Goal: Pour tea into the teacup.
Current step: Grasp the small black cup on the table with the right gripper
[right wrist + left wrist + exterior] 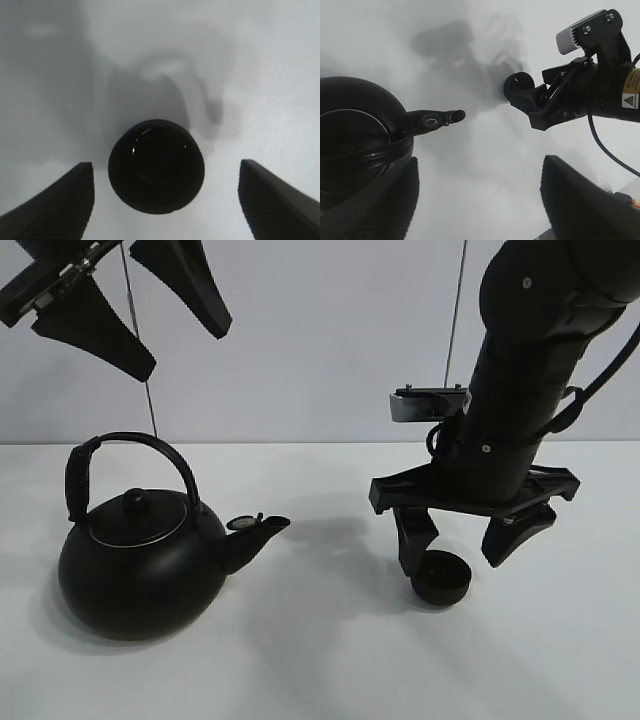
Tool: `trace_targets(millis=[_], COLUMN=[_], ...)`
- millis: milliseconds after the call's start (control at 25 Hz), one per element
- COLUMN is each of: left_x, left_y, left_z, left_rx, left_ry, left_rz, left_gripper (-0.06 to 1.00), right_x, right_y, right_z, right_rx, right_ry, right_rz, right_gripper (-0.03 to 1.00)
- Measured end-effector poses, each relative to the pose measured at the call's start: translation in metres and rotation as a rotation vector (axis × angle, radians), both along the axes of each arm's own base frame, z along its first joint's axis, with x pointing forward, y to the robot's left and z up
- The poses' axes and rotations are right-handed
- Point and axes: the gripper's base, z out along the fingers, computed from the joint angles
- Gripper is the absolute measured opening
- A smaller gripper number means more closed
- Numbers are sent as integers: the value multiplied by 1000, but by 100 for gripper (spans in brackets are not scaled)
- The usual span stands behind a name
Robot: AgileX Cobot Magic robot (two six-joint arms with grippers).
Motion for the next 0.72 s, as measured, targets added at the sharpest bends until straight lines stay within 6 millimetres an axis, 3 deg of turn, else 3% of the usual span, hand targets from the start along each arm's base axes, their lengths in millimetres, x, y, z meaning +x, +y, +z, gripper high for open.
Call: trace_targets(millis=[160, 400, 560, 720], left_x=[0, 0, 0, 0], left_y=[0, 0, 0, 0], left_z=[0, 0, 0, 0], left_rx=[0, 0, 0, 0], left_ry=[0, 0, 0, 0], left_rz=[0, 0, 0, 0], left_gripper=[50, 50, 50, 50], right_x=[1, 2, 4, 6], right_y=[0, 1, 2, 3], right_z=[-2, -22, -19, -17], right_rx=[1, -19, -13, -5], right_ry=[-3, 46, 43, 39], right_rz=[0, 2, -2, -6], right_gripper=[55, 55, 54, 44])
